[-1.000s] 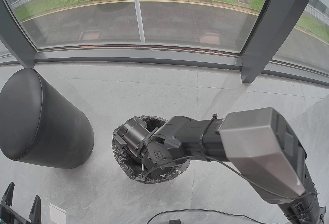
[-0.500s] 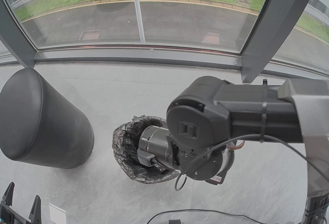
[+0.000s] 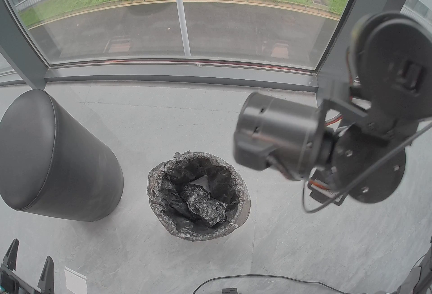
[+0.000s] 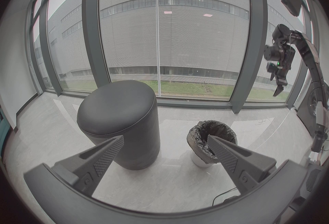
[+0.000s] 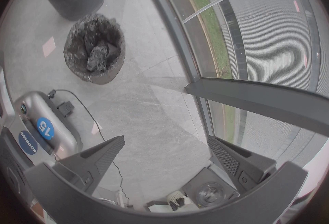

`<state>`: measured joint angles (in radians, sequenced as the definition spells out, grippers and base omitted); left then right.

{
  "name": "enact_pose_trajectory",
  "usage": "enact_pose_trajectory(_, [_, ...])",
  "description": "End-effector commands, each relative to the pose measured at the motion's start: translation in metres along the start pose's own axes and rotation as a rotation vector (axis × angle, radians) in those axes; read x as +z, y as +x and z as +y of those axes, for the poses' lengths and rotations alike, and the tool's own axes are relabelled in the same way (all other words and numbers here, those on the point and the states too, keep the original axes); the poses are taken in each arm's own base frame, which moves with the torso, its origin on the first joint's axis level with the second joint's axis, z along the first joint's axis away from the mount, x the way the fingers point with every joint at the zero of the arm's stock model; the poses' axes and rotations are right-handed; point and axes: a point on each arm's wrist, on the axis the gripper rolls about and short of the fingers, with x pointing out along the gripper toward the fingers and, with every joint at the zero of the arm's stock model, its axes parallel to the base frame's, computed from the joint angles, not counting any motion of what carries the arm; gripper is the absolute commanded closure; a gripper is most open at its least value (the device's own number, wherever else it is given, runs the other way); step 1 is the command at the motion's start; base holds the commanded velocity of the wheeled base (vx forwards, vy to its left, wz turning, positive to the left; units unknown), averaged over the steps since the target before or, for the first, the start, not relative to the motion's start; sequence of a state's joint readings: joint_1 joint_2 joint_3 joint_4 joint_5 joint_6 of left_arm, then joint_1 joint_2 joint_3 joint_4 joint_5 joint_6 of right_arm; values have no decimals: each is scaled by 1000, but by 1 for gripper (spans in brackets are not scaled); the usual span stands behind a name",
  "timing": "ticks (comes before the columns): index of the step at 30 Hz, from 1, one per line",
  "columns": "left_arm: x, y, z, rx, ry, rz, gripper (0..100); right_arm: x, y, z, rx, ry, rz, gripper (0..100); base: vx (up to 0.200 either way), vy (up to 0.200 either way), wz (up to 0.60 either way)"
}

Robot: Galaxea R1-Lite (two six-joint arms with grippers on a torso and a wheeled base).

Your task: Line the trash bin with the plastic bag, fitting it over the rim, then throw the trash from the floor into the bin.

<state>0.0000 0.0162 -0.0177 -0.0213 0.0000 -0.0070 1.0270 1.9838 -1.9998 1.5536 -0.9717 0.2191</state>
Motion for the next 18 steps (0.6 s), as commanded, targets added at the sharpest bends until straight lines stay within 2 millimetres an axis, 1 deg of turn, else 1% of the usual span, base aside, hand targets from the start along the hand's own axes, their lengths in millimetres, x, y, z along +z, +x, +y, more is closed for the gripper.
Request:
enact_pose_trajectory(1, [-5, 0, 0, 0, -1, 1, 0, -54, -37, -64, 20, 182, -127, 0, 0, 0, 0])
enact_pose_trajectory(2, [-5, 0, 0, 0, 1, 1, 0, -63, -41, -74, 23, 220, -140, 0, 0, 0, 0])
enact_pose_trajectory(3, [-5, 0, 0, 0, 1, 1, 0, -63, -41, -74, 23, 220, -140, 0, 0, 0, 0])
enact_pose_trajectory(4, [-5, 0, 0, 0, 1, 1, 0, -78, -43, -90, 22, 284, -149, 0, 0, 0, 0])
enact_pose_trajectory(5, [-5, 0, 0, 0, -1, 1, 0, -100, -44, -112, 13, 371, -150, 0, 0, 0, 0])
enact_pose_trajectory(7, [-5, 0, 0, 0, -1, 1, 0, -133, -48, -137, -9, 491, -155, 0, 0, 0, 0])
enact_pose_trajectory(8, [-5, 0, 0, 0, 1, 1, 0, -153, -51, -149, -25, 556, -159, 0, 0, 0, 0])
enact_pose_trajectory(9, [-5, 0, 0, 0, -1, 3, 0, -163, -53, -154, -32, 585, -163, 0, 0, 0, 0])
enact_pose_trajectory(10, [-5, 0, 0, 0, -1, 3, 0, -183, -58, -163, -46, 643, -175, 0, 0, 0, 0])
enact_pose_trajectory(12, [-5, 0, 0, 0, -1, 3, 0, -200, -63, -169, -57, 688, -189, 0, 0, 0, 0])
enact_pose_trajectory(13, [-5, 0, 0, 0, 1, 3, 0, -232, -72, -176, -68, 763, -227, 0, 0, 0, 0])
enact_pose_trajectory(18, [-5, 0, 0, 0, -1, 1, 0, -293, -90, -180, -130, 887, -262, 0, 0, 0, 0])
